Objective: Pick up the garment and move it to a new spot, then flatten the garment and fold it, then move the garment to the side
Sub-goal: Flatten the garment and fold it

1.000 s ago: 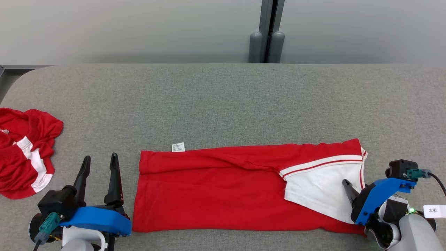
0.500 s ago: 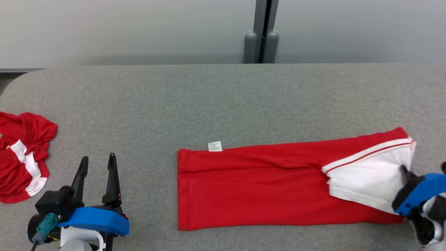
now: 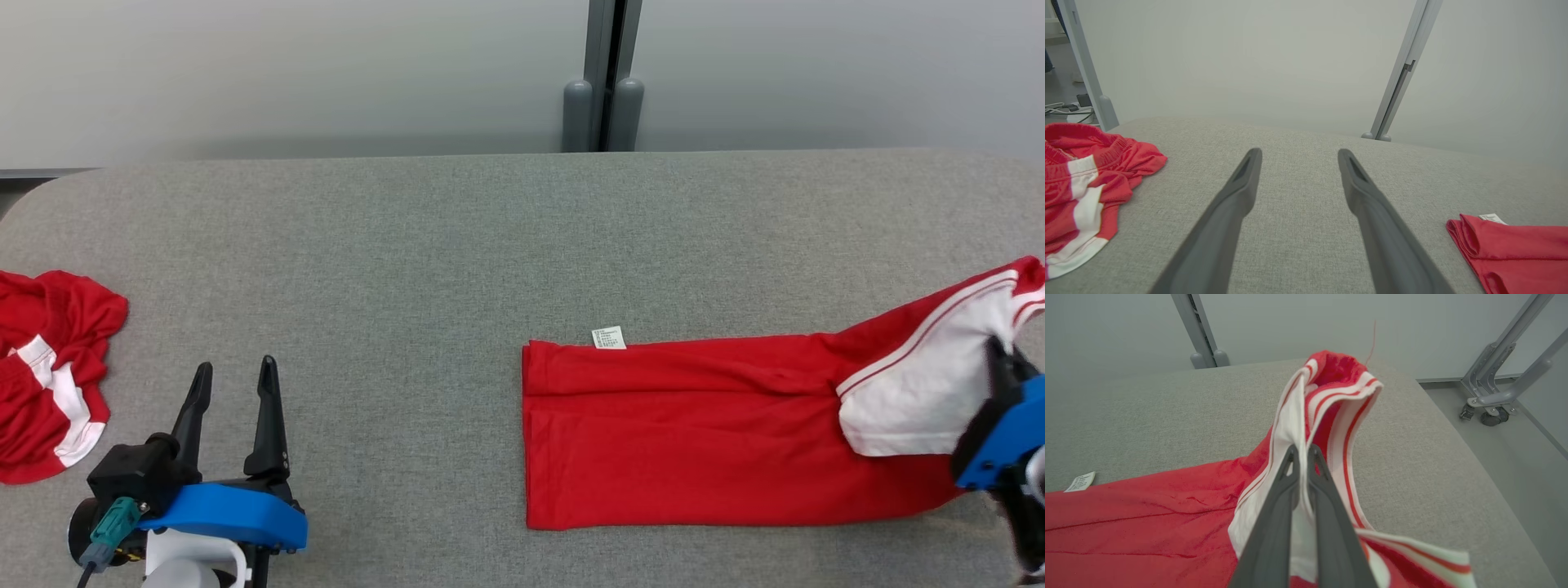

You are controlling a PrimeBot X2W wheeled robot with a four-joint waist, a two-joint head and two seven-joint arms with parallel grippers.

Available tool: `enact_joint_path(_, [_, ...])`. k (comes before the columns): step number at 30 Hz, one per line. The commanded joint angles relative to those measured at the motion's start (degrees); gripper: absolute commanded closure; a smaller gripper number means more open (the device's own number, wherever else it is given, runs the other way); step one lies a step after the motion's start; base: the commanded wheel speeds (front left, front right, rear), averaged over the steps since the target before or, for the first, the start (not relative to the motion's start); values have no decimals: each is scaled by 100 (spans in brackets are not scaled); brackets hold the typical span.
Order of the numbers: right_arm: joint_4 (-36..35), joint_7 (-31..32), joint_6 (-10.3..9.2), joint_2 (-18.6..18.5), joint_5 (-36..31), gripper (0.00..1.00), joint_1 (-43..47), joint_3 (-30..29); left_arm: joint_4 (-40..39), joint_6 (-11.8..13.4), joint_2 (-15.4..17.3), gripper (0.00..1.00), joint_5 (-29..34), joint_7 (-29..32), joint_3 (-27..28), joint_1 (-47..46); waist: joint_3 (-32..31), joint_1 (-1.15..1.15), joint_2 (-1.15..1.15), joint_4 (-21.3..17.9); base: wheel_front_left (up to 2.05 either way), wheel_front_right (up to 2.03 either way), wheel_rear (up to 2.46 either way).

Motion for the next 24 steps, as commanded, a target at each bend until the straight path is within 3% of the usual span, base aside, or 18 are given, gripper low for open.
enact_joint_path(1, [-91,38,3,-11,99,100,120,324,7,-20,25,0,15,-25,4,-77,-9,0,-1,6,0,0,0])
enact_joint_path(7, [-67,108,2,-14,772,100,210,2039,23,-25,16,0,16,-26,-25,-124,-11,0,-1,57,0,0,0])
enact_joint_path(13, [568,-34,3,-16,1368,100,-200,3507,37,-48,-18,0,25,-25,-71,-177,32,0,-1,139,0,0,0])
enact_joint_path(17, [1176,-179,3,-17,1631,100,-553,4090,79,-101,-58,0,60,-13,-153,-267,76,0,-1,253,0,0,0])
enact_joint_path(24, [2142,-483,3,-17,1962,100,-1025,4546,201,-173,-94,0,70,-17,-221,-387,136,0,-1,437,0,0,0])
